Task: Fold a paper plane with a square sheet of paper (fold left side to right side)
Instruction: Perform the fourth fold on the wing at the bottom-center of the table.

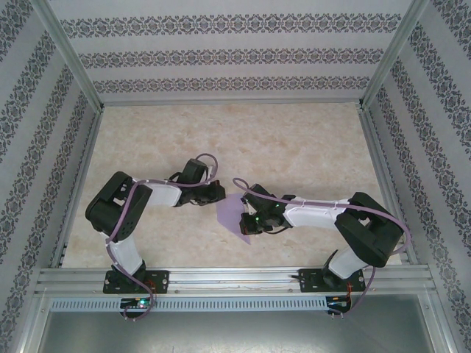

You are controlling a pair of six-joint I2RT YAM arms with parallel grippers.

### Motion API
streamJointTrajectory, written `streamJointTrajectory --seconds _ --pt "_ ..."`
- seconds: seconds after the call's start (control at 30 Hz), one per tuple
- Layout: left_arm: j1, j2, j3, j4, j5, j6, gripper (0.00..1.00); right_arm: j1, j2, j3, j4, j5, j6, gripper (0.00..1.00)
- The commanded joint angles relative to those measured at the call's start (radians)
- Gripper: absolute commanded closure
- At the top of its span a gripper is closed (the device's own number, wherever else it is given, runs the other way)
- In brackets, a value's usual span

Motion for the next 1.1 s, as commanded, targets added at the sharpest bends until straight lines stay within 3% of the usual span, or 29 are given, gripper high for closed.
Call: streamJointTrajectory --seconds 0.0,0.17,0.37,0.6,0.83,1.07 --pt "0.050 0.032 0.034 -0.071 -0.106 0.072 0.95 0.015 0.087 -0.094 -0.218 0.126 -0.018 1.00" --pt "0.078 0.022 0.058 -0.077 -0.083 0.080 0.96 0.015 0.078 -0.098 -0.208 0.122 -0.012 1.00" --pt "0.078 -0.139 0.065 -0.164 -0.084 0.113 0.96 0.009 0.058 -0.102 -0.178 0.115 0.003 1.00" --pt "0.005 -0.300 -0.014 -0.153 -0.026 0.068 0.95 -0.007 0.033 -0.117 -0.145 0.108 0.010 1.00" --pt "-0.112 -0.212 -0.029 -0.041 0.049 0.009 0.95 -0.018 0.025 -0.127 -0.129 0.098 0.004 1.00" --pt "-0.126 -0.085 0.014 -0.019 0.034 0.018 0.95 -0.019 0.034 -0.126 -0.122 0.084 -0.001 1.00"
